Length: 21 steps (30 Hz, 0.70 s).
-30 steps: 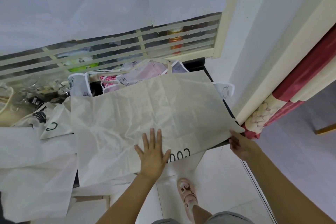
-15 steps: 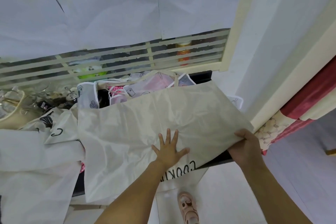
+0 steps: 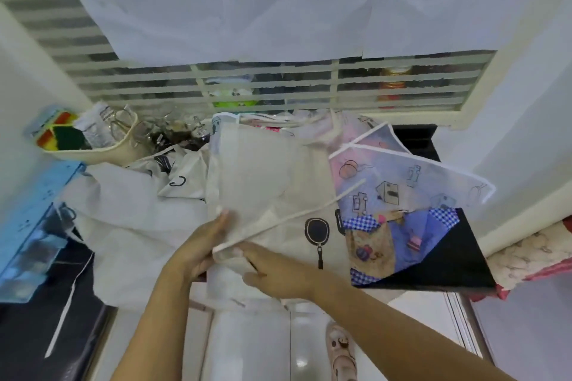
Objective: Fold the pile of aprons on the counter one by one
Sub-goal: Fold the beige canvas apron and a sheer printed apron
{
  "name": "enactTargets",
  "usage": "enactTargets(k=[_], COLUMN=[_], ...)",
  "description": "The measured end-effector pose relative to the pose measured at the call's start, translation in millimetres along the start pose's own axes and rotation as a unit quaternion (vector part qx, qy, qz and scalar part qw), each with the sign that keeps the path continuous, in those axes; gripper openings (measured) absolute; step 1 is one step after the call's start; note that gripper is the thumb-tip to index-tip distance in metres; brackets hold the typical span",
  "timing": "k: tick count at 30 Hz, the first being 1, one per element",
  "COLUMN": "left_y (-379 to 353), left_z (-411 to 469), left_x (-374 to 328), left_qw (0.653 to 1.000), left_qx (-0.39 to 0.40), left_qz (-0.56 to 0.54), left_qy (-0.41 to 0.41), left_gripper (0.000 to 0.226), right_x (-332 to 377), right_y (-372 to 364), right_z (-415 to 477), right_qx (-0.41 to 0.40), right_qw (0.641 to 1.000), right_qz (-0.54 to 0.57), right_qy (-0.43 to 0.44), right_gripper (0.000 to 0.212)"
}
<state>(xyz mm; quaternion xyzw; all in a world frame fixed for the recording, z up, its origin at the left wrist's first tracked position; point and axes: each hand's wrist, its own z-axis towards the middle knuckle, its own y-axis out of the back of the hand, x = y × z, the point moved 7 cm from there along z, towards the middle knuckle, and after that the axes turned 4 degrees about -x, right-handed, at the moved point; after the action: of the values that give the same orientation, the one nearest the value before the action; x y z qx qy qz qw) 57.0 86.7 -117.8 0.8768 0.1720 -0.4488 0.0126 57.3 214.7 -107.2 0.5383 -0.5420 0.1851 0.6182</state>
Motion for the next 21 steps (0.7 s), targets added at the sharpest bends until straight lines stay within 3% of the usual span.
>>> enactTargets(k=[2,3,7,9,11,14,17,19,21], left_y=[28,36,49,55,63,72,70,70,71], left_z=[13,18,29,34,40,49,55,54,42], left_x=[14,18,23,16,14,15,18,12,2], left_qw=[0.985,0.973,0.942,0.924,0.916,0.921,0.921,0.908,0.881], left_qx=[-0.142,-0.195,-0.273,-0.288,-0.291,-0.280,-0.264,-0.286,-0.344], left_qz=[0.096,0.124,0.194,0.242,0.263,0.261,0.280,0.294,0.285], left_qy=[0.010,0.003,-0.032,-0.072,-0.088,-0.081,-0.064,-0.090,-0.154], left_gripper=[0.065,0.054,0.011,0.012,0.019,0.036,0.045,0.040,0.016], right_x=[-20,-29,-68,-96,-118,-131,-138,-142,-143], right_y=[-22,-27,-7,9,22,31,29,28,26], right_z=[7,4,-10,-26,-40,-57,-67,-70,-68], right_qx=[0.015,0.013,-0.142,-0.158,-0.174,-0.166,-0.154,-0.147,-0.138], right_qw=[0.996,0.993,0.966,0.945,0.923,0.902,0.904,0.903,0.900], right_qz=[-0.089,-0.119,-0.210,-0.262,-0.301,-0.353,-0.355,-0.360,-0.365], right_qy=[-0.009,-0.022,-0.044,-0.117,-0.162,-0.184,-0.181,-0.184,-0.196], right_gripper=[0.044,0.054,0.077,0.083,0.073,0.071,0.078,0.083,0.094])
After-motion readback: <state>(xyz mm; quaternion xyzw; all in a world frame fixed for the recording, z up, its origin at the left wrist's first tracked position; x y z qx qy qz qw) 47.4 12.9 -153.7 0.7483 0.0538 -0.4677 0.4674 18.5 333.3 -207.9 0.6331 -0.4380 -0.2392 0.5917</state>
